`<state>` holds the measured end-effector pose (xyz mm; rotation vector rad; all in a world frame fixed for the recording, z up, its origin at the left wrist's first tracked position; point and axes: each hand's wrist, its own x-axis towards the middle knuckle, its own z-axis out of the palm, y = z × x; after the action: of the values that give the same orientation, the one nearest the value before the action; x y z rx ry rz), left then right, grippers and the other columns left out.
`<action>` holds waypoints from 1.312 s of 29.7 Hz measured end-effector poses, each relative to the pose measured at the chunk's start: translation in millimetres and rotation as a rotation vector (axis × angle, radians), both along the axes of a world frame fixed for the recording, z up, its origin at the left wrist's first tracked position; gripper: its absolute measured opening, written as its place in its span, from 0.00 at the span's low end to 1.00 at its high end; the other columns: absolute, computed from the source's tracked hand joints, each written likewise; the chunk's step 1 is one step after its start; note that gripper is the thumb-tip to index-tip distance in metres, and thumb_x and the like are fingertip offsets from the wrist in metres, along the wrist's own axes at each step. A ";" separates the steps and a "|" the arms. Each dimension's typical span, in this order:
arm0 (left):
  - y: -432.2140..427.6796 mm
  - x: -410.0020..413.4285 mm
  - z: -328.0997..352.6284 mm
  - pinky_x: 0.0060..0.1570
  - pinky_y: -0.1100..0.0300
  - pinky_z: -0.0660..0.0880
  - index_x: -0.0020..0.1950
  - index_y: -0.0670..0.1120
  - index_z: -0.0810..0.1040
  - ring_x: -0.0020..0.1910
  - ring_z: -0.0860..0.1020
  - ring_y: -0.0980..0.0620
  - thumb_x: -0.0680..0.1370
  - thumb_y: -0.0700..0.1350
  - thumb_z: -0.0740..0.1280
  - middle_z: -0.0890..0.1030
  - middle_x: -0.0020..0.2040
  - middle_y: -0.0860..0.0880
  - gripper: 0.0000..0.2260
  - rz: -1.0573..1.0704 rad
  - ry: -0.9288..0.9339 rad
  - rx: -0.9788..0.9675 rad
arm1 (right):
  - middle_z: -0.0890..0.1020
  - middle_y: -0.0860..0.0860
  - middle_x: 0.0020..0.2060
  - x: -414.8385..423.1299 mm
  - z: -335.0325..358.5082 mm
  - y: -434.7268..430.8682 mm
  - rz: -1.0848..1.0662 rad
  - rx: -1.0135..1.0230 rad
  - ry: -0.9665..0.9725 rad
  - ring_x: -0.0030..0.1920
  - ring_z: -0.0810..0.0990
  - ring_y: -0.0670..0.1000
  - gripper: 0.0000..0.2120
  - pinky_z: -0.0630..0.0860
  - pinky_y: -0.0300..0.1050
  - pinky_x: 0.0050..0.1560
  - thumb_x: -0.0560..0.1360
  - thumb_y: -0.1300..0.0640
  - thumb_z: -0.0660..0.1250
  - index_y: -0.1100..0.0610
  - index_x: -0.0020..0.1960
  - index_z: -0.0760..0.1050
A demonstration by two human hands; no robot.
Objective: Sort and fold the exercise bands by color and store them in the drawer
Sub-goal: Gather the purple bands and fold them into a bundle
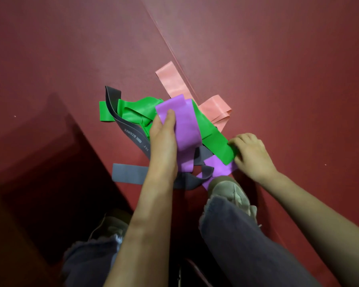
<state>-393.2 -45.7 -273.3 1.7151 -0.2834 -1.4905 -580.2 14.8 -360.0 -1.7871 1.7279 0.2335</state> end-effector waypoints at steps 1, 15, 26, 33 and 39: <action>-0.7 0.0 -0.1 0.31 0.71 0.71 0.47 0.48 0.73 0.30 0.74 0.64 0.80 0.42 0.57 0.76 0.38 0.52 0.06 0.000 -0.002 -0.004 | 0.77 0.59 0.49 -2.2 -0.4 1.2 0.034 0.002 0.032 0.56 0.72 0.61 0.16 0.66 0.52 0.53 0.66 0.65 0.66 0.60 0.54 0.75; -2.5 -3.7 -2.4 0.31 0.70 0.73 0.44 0.48 0.73 0.29 0.75 0.62 0.80 0.42 0.57 0.76 0.37 0.52 0.08 0.006 0.039 -0.002 | 0.75 0.51 0.32 -4.0 24.3 -56.9 -0.255 -0.043 -0.420 0.35 0.70 0.50 0.07 0.63 0.42 0.37 0.71 0.56 0.70 0.57 0.40 0.72; -5.0 -2.0 -6.0 0.51 0.58 0.74 0.62 0.39 0.72 0.49 0.76 0.51 0.80 0.42 0.57 0.78 0.56 0.43 0.13 0.044 -0.032 0.045 | 0.81 0.45 0.25 37.6 74.3 -106.7 -0.902 0.258 -1.138 0.27 0.77 0.40 0.07 0.75 0.33 0.32 0.76 0.63 0.61 0.58 0.40 0.75; -4.6 -1.6 -9.5 0.44 0.60 0.73 0.62 0.38 0.72 0.42 0.75 0.53 0.80 0.43 0.57 0.77 0.52 0.44 0.14 0.054 -0.058 0.059 | 0.84 0.52 0.38 45.3 71.9 -86.2 -0.870 0.625 -1.220 0.35 0.81 0.46 0.10 0.78 0.38 0.37 0.71 0.66 0.62 0.58 0.50 0.77; -5.4 0.1 -9.3 0.43 0.63 0.74 0.64 0.39 0.71 0.42 0.76 0.54 0.80 0.43 0.57 0.76 0.53 0.47 0.15 0.063 -0.105 0.086 | 0.84 0.48 0.42 47.6 77.9 -85.0 -0.814 0.465 -1.383 0.41 0.80 0.46 0.20 0.76 0.36 0.41 0.63 0.65 0.59 0.54 0.54 0.75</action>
<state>-393.1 -51.1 -282.6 1.8572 -0.2209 -1.3867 -532.6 -70.2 -282.1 -0.4474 1.0190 -0.7243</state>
